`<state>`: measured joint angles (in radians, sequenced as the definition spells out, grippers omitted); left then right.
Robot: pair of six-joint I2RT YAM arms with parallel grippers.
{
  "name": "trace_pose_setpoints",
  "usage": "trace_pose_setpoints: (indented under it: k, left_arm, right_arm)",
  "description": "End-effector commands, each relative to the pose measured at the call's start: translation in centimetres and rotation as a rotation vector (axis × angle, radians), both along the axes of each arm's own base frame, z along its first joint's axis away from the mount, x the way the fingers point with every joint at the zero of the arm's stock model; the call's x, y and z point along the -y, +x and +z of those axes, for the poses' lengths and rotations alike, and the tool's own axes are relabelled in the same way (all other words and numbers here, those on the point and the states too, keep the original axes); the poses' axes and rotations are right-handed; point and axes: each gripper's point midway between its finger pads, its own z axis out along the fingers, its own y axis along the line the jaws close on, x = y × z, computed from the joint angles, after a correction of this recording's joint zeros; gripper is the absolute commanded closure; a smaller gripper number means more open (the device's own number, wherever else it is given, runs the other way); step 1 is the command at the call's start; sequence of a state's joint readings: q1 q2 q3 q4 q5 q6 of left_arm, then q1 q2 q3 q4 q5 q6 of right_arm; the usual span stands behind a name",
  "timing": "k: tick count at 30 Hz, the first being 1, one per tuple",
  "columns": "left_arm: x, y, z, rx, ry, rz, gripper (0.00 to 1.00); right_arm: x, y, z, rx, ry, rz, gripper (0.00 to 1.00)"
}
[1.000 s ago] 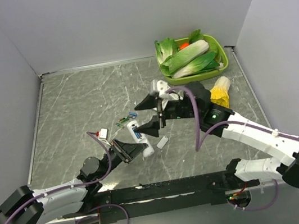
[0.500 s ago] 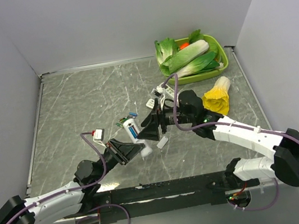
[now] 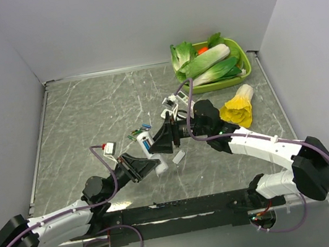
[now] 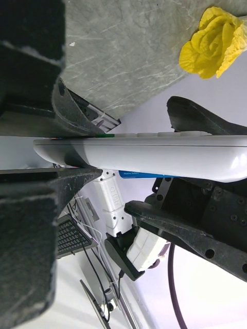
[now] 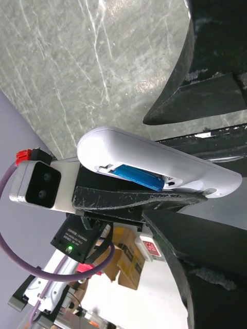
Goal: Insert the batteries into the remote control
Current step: Load the battery into the remote control.
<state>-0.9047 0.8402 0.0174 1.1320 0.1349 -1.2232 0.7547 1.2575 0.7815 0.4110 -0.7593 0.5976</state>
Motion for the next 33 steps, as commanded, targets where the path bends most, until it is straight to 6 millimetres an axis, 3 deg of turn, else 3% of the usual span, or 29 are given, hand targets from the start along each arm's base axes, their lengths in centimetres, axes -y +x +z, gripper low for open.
trace_pose_setpoints:
  k: [1, 9, 13, 16, 22, 24, 28, 29, 33]
  left_arm:
    - [-0.3, -0.6, 2.0, 0.065, -0.05, -0.013, 0.99]
    - [-0.3, -0.7, 2.1, 0.068, -0.055, -0.016, 0.99]
    - [-0.3, -0.8, 2.3, 0.071, -0.058, -0.021, 0.99]
    - [-0.3, -0.9, 2.3, 0.074, -0.062, -0.024, 0.99]
    - [-0.4, -0.9, 2.5, 0.081, -0.063, -0.021, 0.99]
    - [-0.4, -0.9, 2.4, 0.075, -0.058, -0.016, 0.99]
    - [-0.6, -0.6, 1.5, 0.058, -0.038, 0.004, 0.99]
    - [-0.7, -0.4, 1.2, 0.051, -0.028, 0.016, 0.99]
    - [-0.8, 0.9, -1.8, -0.012, 0.083, 0.083, 0.99]
  right_arm:
    - [-0.7, -0.1, 1.6, 0.026, 0.047, 0.034, 0.3]
    - [-1.3, -0.3, 1.3, 0.017, 0.052, 0.065, 0.44]
    - [-1.4, -0.3, 1.3, 0.019, 0.051, 0.063, 0.64]
    - [-1.5, -0.3, 1.3, 0.02, 0.051, 0.063, 0.72]
    - [-2.0, -0.4, 0.9, 0.02, 0.036, 0.067, 0.77]
    - [-2.1, -0.4, 0.9, 0.029, 0.032, 0.066, 0.75]
    - [-1.8, -0.2, 1.9, 0.06, 0.035, 0.047, 0.51]
    - [-1.5, 0.1, 1.4, 0.073, 0.001, 0.026, 0.47]
    - [-0.1, 1.1, 3.1, 0.167, -0.043, -0.056, 0.29]
